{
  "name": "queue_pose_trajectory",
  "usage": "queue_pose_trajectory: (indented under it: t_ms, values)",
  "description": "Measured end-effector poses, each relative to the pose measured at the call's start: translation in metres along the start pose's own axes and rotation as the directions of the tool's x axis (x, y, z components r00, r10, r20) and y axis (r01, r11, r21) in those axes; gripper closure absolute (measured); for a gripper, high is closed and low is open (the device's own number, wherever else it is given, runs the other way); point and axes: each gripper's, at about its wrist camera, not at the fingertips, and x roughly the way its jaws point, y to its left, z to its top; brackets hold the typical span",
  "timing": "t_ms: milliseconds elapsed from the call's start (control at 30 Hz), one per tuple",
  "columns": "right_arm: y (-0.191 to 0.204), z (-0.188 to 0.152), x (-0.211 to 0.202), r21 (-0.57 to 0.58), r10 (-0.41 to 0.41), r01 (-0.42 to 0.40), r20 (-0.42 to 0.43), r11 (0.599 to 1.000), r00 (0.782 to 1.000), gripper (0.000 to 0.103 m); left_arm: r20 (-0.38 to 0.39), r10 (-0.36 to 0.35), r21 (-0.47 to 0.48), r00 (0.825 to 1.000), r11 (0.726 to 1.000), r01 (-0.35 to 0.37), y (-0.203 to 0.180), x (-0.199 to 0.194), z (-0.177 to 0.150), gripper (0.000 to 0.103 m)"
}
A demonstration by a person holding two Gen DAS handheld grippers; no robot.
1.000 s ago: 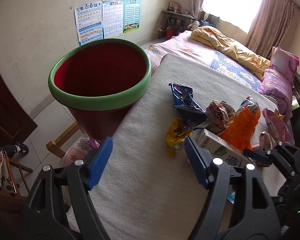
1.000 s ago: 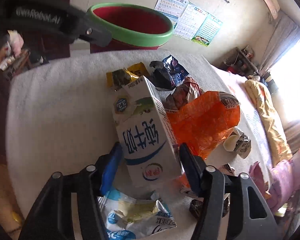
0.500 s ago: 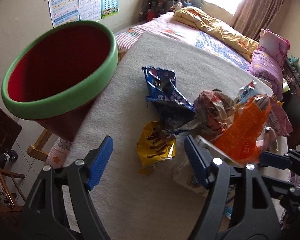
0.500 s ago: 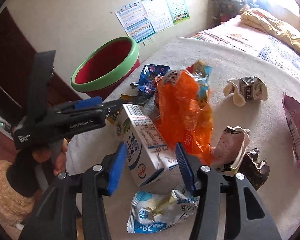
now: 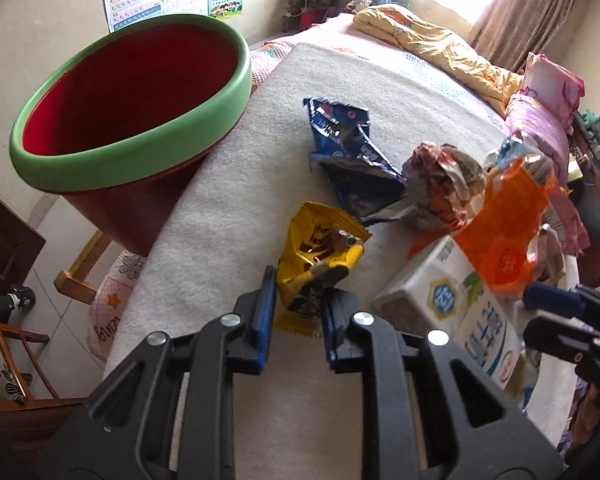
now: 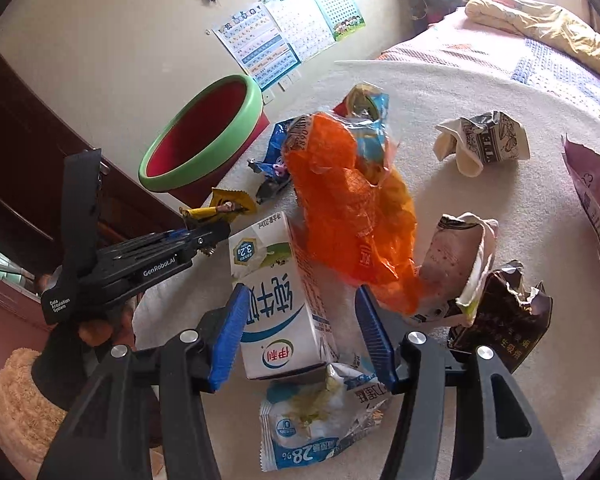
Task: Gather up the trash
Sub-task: 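Grasp the yellow wrapper with the left gripper while the right grasps the white milk carton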
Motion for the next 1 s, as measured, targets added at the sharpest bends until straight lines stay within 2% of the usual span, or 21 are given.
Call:
queue_pose_trajectory:
  t_ms: [100, 267, 433, 500, 667, 767, 800, 900, 1000]
  values:
    - [0.018, -0.001, 0.014, -0.078, -0.038, 0.036, -0.022, 0.996, 0.999, 0.048, -0.007, 0.02, 0.003, 1.0, 1.0, -0.02, 0.005, 0.003, -0.004, 0.059]
    - [0.034, -0.013, 0.028, -0.133, -0.091, 0.085, -0.044, 0.987, 0.995, 0.047, -0.001, 0.034, -0.007, 0.999, 0.999, -0.034, 0.01, -0.004, -0.01, 0.056]
    - [0.032, -0.015, 0.037, -0.133, -0.093, 0.086, -0.047, 0.987, 0.995, 0.046, 0.037, 0.049, -0.016, 0.998, 0.999, -0.048, 0.018, -0.007, -0.005, 0.055]
    - [0.036, -0.018, 0.039, -0.146, -0.118, 0.109, -0.059, 0.983, 0.991, 0.046, 0.047, 0.058, -0.027, 0.997, 0.998, -0.056, 0.021, -0.004, 0.0, 0.056]
    - [0.037, -0.022, 0.04, -0.155, -0.112, 0.102, -0.063, 0.983, 0.992, 0.045, 0.018, 0.055, -0.033, 0.998, 0.998, -0.055, 0.023, 0.009, 0.007, 0.056]
    - [0.037, -0.026, 0.047, -0.166, -0.139, 0.124, -0.078, 0.978, 0.987, 0.045, 0.009, 0.067, -0.029, 0.998, 0.997, -0.067, 0.022, 0.015, 0.005, 0.066]
    - [0.036, -0.027, 0.051, -0.158, -0.13, 0.116, -0.085, 0.981, 0.988, 0.047, 0.01, 0.074, -0.021, 0.997, 0.997, -0.074, 0.021, 0.015, 0.005, 0.074]
    - [0.032, -0.028, 0.051, -0.141, -0.108, 0.097, -0.076, 0.985, 0.991, 0.048, 0.02, 0.064, -0.022, 0.998, 0.998, -0.064, 0.022, 0.012, 0.006, 0.078]
    - [0.029, -0.027, 0.04, -0.116, -0.08, 0.074, -0.048, 0.991, 0.996, 0.048, 0.064, 0.071, -0.02, 0.995, 0.997, -0.07, 0.018, -0.002, 0.007, 0.079]
